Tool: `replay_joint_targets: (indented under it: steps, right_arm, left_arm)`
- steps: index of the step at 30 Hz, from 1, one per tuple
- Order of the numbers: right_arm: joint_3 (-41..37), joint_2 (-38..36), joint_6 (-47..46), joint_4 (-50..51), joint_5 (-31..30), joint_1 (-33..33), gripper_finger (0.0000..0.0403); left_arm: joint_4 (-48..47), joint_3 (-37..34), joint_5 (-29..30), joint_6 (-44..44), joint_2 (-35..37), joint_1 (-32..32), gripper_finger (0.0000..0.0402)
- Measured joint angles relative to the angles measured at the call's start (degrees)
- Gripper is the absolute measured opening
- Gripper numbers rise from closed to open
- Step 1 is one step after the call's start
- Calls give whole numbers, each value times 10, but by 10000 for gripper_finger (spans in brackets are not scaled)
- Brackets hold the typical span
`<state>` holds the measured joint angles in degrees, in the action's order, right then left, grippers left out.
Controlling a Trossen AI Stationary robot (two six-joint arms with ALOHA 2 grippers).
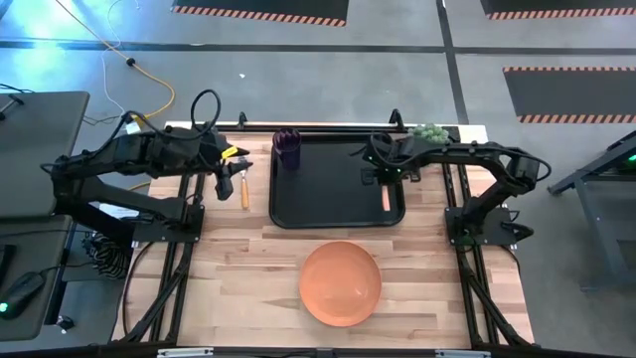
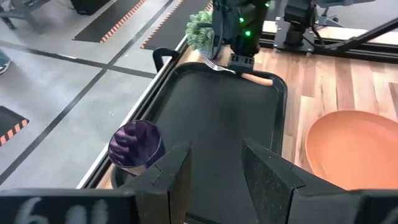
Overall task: Pick and place plate/cup/fork/spoon on tray
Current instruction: Put the orange fork to the right of the black serving tray
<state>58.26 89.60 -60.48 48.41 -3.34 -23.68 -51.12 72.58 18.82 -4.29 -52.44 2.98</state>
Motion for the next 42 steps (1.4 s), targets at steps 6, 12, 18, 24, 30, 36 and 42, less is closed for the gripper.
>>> replay_joint_targets:
  steps: [6,12,18,24,30,36,42]
  right_arm:
    - [-39,0,-6,-35,18,-18,14]
    - [-57,0,13,-88,34,-41,14]
    - [-57,0,49,-88,45,-68,14]
    - [-23,1,84,-65,58,-89,14]
    - [37,3,106,-10,29,-90,14]
    - [41,54,123,31,45,-88,16]
    - [43,79,108,13,56,-81,18]
  left_arm:
    - [0,0,-6,0,0,19,131]
    - [0,0,-7,2,0,34,131]
    - [0,0,-7,10,0,51,131]
    - [0,0,-7,16,0,69,131]
    - [0,0,-7,20,0,85,131]
    - [0,0,-19,23,0,99,131]
    - [0,0,-32,25,0,110,131]
